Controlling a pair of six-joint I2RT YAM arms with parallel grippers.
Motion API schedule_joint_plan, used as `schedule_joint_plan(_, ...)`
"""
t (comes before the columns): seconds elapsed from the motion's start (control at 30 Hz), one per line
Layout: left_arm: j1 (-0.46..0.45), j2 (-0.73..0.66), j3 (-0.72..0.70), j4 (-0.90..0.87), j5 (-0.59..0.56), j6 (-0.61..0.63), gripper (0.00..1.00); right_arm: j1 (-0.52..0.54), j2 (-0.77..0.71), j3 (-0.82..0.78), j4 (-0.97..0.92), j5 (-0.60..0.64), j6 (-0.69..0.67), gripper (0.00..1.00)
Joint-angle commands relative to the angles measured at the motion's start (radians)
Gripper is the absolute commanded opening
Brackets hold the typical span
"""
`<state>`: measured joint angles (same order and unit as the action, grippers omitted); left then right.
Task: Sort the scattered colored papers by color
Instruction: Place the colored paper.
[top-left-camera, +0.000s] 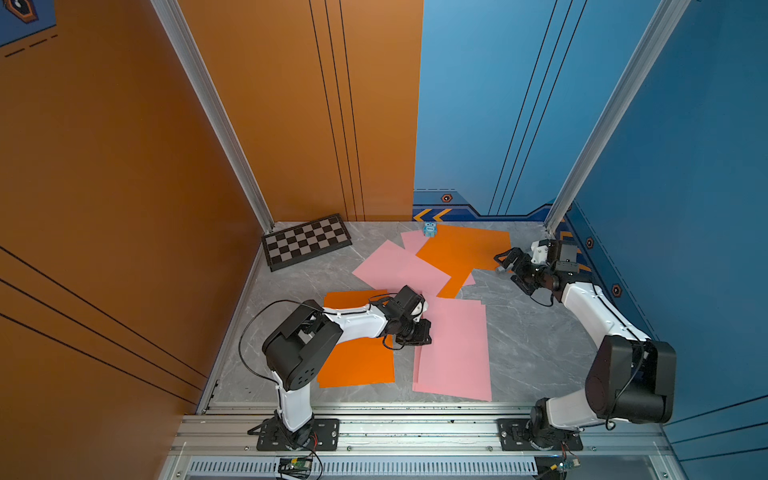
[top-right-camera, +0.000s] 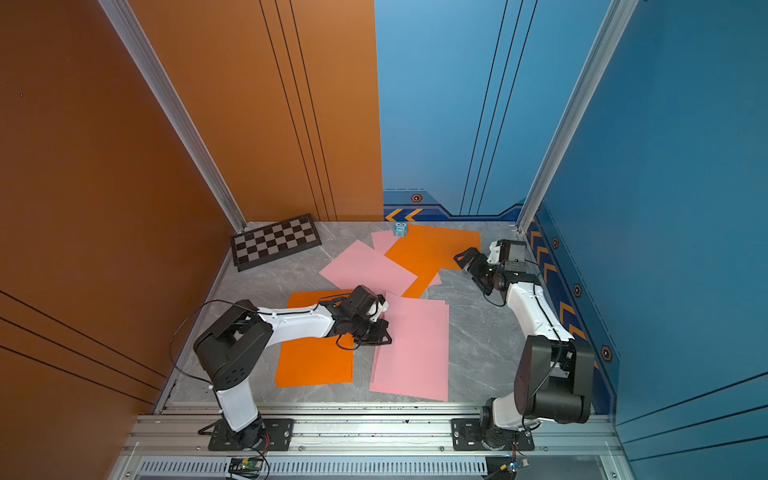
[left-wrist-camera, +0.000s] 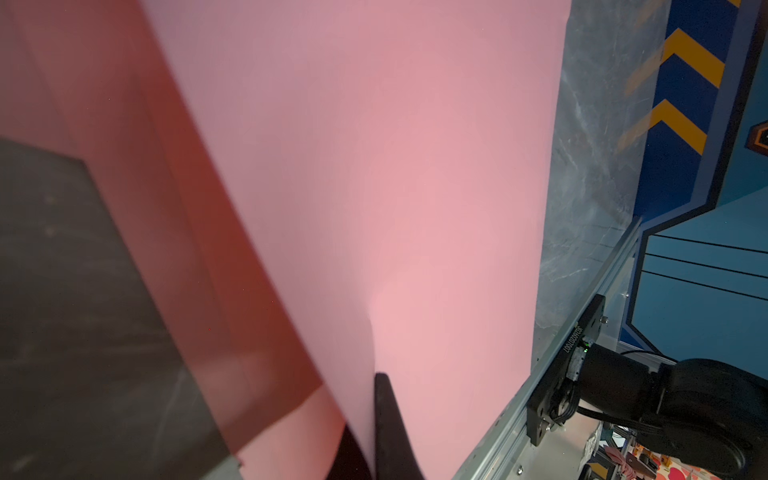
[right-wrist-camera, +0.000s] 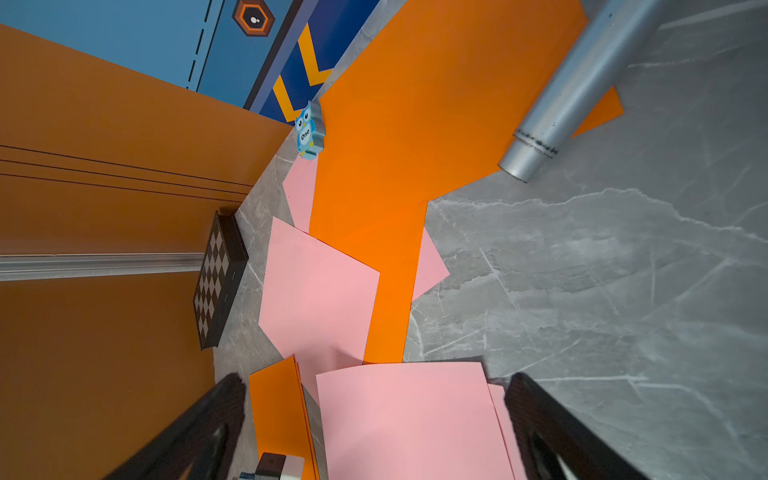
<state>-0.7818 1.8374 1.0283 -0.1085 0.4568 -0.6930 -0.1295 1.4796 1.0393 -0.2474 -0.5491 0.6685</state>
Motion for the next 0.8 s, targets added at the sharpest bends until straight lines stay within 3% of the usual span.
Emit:
schedule_joint_plan(0.0, -0.004, 0.02, 0.032, -0.026, 0.015, 0.029, 0.0, 0.011, 0.01, 0.019, -0.023, -0.009, -0.026, 1.0)
schedule_joint_plan(0.17, -0.003, -0.027, 0.032, -0.122, -0.046, 0.039, 0.38, 0.013, 0.013, 0.02, -0.029, -0.006, -0.03, 1.0)
schedule_joint_plan(0.33, 0.005, -0.06, 0.05, -0.201, -0.075, 0.036, 0.58, 0.031, 0.025, 0.027, -0.028, 0.005, -0.032, 1.0)
schedule_joint_plan(0.4, 0.008, -0.075, 0.063, -0.249, -0.105, 0.047, 0.7, 0.04, 0.033, 0.031, -0.03, 0.014, -0.035, 1.0)
schedule_joint_plan(0.43, 0.011, -0.086, 0.068, -0.278, -0.127, 0.054, 0.98, 0.046, 0.036, 0.035, -0.03, 0.019, -0.037, 1.0)
schedule_joint_plan(0.53, 0.039, -0.122, 0.082, -0.341, -0.176, 0.082, 0.98, 0.071, 0.062, 0.05, -0.036, 0.029, -0.048, 1.0)
schedule_joint_plan(0.77, 0.158, -0.184, 0.119, -0.341, -0.171, 0.105, 0.98, 0.158, 0.181, 0.129, -0.039, 0.048, -0.067, 1.0)
